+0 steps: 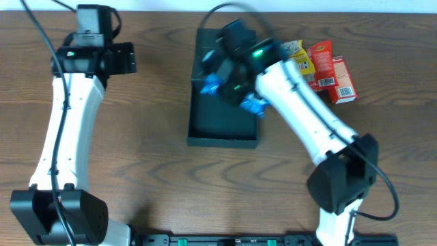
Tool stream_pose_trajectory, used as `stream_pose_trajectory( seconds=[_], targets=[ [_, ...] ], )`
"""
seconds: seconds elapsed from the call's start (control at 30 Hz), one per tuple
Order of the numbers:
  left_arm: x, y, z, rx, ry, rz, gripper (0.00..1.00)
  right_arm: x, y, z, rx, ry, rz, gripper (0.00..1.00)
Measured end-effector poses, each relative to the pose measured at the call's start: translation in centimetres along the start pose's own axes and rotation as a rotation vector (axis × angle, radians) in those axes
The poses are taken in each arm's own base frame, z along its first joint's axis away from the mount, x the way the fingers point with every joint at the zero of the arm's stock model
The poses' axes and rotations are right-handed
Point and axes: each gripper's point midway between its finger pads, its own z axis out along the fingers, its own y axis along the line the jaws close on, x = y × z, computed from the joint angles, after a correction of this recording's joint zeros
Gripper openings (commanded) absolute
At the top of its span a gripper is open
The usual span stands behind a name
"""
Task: Pack container
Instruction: 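Lower the blue bar into the box and open the right gripper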
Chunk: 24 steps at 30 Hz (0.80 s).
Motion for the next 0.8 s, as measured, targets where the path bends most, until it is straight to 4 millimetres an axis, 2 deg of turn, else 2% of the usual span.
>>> stream_pose_trajectory(
  seconds=[0.07,0.13,0.33,0.6,0.8],
  targets=[
    [0.2,1.2,0.2,-0.016,0.011,-0.014,0.95,-0.5,2.5,0.1,-0.028,0.013,-0.078,0.32],
    [0.3,1.8,0.3,-0.022,0.019,-0.019,0.95,-0.5,3.5,0.2,-0.040,0.025,-0.116,0.32],
    [0.4,2.1,0.5,-0.014,0.021,-0.006,0.95,-0.1,3.9,0.9,-0.072,0.024,-0.137,0.37],
    [0.3,1.9,0.5,0.001,0.017,0.011,0.95,2.2,5.4,4.6,-0.135,0.066,-0.140,0.39],
    [0.0,1.8,0.5,0.003,0.007,0.011,0.95,3.2,6.0,5.9,-0.162,0.077,-0.137,0.40]
  ],
)
